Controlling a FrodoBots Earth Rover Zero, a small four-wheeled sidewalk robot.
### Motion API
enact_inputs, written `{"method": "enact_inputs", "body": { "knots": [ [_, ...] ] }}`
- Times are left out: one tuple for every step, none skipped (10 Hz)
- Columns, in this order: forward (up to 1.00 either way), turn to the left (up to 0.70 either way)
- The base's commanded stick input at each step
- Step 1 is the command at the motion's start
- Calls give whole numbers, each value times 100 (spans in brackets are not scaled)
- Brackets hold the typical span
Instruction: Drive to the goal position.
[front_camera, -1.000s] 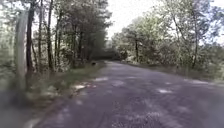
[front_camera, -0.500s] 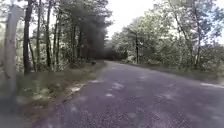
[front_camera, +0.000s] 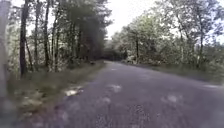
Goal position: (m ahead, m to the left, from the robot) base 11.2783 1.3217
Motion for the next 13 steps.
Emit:
{"method": "enact_inputs", "body": {
  "knots": [
    [45,0],
    [45,0],
    [45,0],
    [45,0],
    [45,0],
    [45,0],
    [45,0],
    [45,0],
    [45,0],
    [45,0],
    [45,0],
    [45,0],
    [45,0]
  ]
}}
